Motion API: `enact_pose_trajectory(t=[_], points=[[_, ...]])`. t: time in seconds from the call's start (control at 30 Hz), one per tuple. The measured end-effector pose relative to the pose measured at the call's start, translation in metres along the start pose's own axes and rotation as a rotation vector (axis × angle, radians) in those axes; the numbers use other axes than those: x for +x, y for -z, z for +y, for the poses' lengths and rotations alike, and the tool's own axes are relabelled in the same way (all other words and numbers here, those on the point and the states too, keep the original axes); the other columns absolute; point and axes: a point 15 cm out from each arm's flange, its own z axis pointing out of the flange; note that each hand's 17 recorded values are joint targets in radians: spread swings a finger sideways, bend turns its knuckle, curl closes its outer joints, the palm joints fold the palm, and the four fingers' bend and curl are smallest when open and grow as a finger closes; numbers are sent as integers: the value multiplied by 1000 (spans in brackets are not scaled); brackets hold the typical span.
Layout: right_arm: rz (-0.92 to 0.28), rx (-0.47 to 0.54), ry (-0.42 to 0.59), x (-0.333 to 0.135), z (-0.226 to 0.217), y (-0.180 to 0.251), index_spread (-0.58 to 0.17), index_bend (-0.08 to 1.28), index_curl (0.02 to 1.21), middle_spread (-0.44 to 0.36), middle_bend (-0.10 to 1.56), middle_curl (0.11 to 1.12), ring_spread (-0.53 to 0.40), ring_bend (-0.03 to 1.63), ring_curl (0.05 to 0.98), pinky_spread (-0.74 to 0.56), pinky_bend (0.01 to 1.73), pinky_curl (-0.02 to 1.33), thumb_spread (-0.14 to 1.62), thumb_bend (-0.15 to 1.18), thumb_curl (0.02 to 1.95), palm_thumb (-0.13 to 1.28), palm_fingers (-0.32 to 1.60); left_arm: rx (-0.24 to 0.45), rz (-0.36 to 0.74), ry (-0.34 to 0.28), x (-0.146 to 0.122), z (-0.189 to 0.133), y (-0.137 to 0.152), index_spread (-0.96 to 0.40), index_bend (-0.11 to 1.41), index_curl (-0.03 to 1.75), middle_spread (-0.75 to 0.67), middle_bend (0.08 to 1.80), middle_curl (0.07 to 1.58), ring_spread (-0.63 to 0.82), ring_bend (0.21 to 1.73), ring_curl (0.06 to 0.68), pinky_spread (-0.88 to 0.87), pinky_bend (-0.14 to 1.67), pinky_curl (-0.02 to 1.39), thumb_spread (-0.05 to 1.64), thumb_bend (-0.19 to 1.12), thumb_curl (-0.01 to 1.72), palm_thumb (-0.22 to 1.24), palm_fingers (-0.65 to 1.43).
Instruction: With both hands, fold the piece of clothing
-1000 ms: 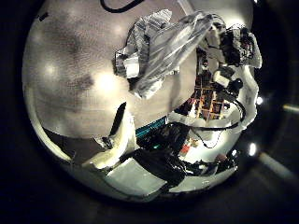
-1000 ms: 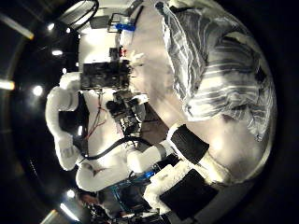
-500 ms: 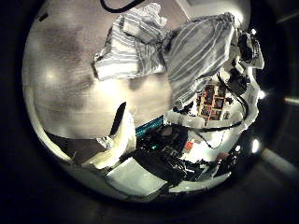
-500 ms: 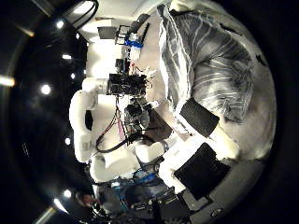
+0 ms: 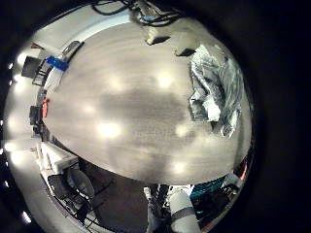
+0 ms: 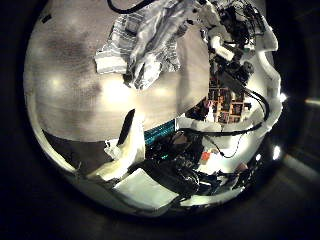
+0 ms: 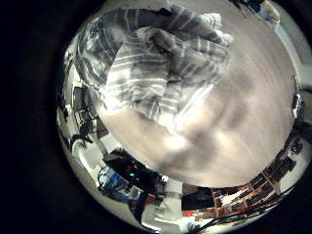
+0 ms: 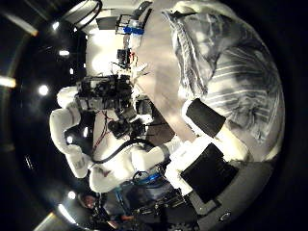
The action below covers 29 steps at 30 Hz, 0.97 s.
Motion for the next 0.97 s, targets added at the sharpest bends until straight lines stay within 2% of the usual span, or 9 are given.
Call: enact_pose_trajectory(t=[0.2,0.27,0.33,0.43,0.6,0.77,0.97], points=[[344,-59,45,40,3,-2,-507,502,444,-122,283,309,99,438,140,478,422,261,1156,-35,547,571,237,1,0,4,-2,9,0,-1,173,346,303,177,278,464,654,217,478,442,322,1098,-24,357,424,34],[467,-71,56,53,4,6,-494,463,432,-105,264,309,121,420,141,473,414,260,1168,-27,533,550,218,0,5,6,-2,9,0,-1,174,346,303,177,279,464,655,217,478,443,322,1097,-23,358,423,34],[535,-71,56,55,4,12,-482,419,420,-92,254,311,131,411,145,472,413,261,1175,-24,525,541,200,2,4,7,-3,9,0,-1,174,346,303,177,279,464,656,216,478,443,321,1096,-23,359,423,34],[545,-51,46,48,12,32,-456,309,385,-70,229,312,156,405,153,470,418,264,1188,-23,507,522,178,1,6,11,-1,9,0,-1,174,345,302,179,280,464,656,215,478,443,320,1095,-23,360,423,35],[552,0,-4,47,42,89,-437,218,360,-58,197,316,169,382,162,466,408,266,1207,-27,476,472,177,1,6,29,5,4,1,-1,175,346,302,177,282,462,656,213,478,443,319,1095,-23,361,422,36],[549,20,-81,48,92,143,-437,181,349,-46,183,314,174,365,171,464,401,269,1233,-25,441,429,188,-5,6,61,16,-7,3,-10,179,349,302,174,280,458,656,212,475,444,320,1095,-23,361,422,44],[542,2,-171,45,160,188,-429,164,331,-41,189,315,176,365,186,456,401,276,1269,-22,391,368,181,-17,11,84,32,-12,9,-10,178,352,301,176,279,456,656,210,473,442,320,1095,-23,362,422,45]])
